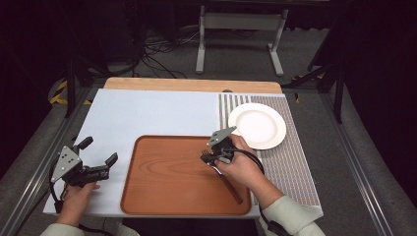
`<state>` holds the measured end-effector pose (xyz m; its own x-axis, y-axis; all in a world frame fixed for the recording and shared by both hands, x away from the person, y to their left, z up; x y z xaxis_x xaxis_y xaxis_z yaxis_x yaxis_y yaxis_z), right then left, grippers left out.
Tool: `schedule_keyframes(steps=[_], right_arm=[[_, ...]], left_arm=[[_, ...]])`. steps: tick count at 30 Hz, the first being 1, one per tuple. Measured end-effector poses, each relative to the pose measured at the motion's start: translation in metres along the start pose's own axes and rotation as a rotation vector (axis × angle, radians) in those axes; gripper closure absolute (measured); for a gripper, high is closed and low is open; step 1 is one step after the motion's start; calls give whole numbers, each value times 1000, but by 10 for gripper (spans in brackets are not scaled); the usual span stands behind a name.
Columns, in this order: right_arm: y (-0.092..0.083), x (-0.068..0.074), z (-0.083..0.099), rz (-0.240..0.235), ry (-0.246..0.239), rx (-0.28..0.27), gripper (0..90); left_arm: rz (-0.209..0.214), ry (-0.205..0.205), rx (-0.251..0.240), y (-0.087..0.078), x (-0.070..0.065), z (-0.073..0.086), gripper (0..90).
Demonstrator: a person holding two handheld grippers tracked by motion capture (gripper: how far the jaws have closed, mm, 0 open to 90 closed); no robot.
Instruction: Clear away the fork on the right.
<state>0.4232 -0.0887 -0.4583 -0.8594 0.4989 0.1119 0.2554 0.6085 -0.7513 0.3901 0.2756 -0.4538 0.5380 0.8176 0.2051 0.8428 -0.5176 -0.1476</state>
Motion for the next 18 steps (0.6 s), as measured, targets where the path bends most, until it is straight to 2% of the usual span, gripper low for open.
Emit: schedule_keyframes(steps=[11,18], right_arm=[[20,-3,7,16,-8,55,900],[26,-6,8,31,-2,63,900]], left_arm=[[1,0,3,0,0,0,3],[1,-1,1,0,0,0,3]])
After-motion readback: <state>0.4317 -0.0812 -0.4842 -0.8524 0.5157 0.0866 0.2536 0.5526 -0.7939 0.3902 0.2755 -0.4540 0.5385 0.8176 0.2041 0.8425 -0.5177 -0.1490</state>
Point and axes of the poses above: each handheld gripper's, and its own axes: y roughly forward along the jaws, z roughly out of its underside, x roughly to its left, the point moved 6 cm from there along y, roughly forward along the jaws, and after that the axes turned 8 degrees about y, right-handed, at the moved point
